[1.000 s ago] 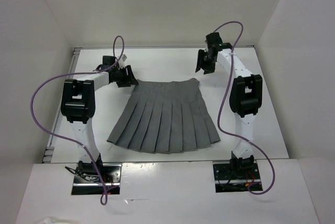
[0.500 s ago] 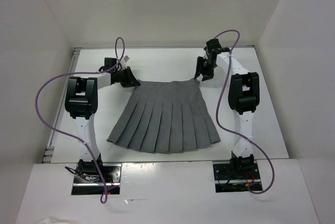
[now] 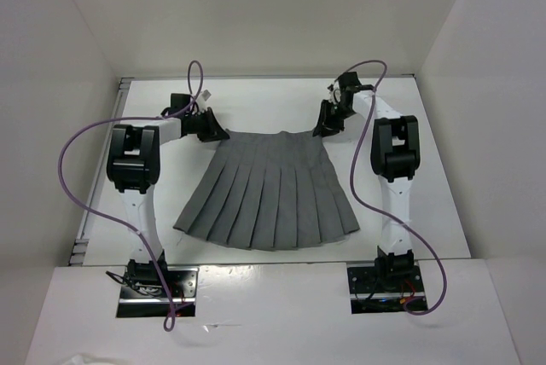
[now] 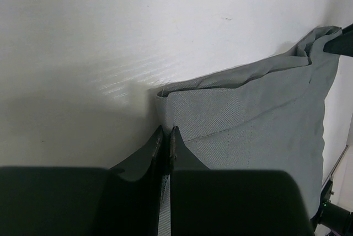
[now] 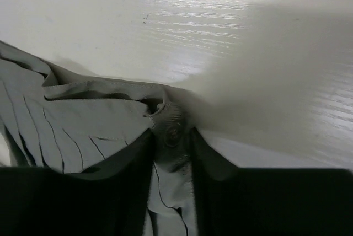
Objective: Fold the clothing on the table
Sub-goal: Fold the skirt
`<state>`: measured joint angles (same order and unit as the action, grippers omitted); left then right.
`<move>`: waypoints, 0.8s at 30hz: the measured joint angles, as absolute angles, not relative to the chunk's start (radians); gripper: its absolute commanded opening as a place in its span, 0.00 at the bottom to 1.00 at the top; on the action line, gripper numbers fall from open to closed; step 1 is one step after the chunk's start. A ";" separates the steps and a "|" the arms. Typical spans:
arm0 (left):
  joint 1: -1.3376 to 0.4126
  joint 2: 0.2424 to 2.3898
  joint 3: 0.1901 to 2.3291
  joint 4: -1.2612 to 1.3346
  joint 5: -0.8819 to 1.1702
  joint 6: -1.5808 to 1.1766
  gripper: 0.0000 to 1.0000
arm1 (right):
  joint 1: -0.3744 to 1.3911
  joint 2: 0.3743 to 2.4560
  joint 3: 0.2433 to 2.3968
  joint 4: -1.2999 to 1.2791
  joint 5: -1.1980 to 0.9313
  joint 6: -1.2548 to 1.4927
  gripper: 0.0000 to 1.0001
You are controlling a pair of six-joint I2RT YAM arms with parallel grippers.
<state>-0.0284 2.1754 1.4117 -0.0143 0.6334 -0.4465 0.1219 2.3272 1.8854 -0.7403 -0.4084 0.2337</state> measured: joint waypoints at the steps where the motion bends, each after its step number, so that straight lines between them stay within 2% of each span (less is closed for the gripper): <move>1: -0.028 2.177 1.412 -0.014 0.633 -0.448 0.04 | 0.120 2.334 1.884 -0.736 -0.436 0.232 0.19; 2: -0.028 2.180 1.414 -0.014 0.636 -0.450 0.03 | 0.119 2.341 1.883 -0.733 -0.458 0.226 0.02; 3: -0.028 2.182 1.416 -0.014 0.637 -0.451 0.03 | 0.115 2.347 1.881 -0.727 -0.484 0.221 0.00; 9: -0.027 2.208 1.483 -0.052 0.642 -0.484 0.00 | 0.096 2.347 1.863 -0.717 -0.542 0.228 0.00; 12: -0.022 2.218 1.596 -0.121 0.657 -0.514 0.00 | 0.081 2.333 1.897 -0.738 -0.508 0.242 0.00; 15: -0.010 2.239 1.818 -0.186 0.688 -0.543 0.00 | 0.066 2.333 2.112 -0.810 -0.472 0.254 0.00; 19: 0.012 2.246 2.156 -0.256 0.737 -0.576 0.00 | 0.058 2.356 2.647 -0.875 -0.448 0.272 0.00; 21: 0.020 2.246 2.340 -0.283 0.775 -0.585 0.00 | 0.056 2.300 2.773 -0.868 -0.462 0.286 0.00; 24: 0.022 2.218 2.490 -0.308 0.810 -0.579 0.00 | 0.049 2.196 2.807 -0.871 -0.484 0.290 0.00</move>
<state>0.0219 2.2177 2.4901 -0.3080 0.8097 -0.5789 0.0490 2.1963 2.8075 -0.8707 -0.4843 0.2905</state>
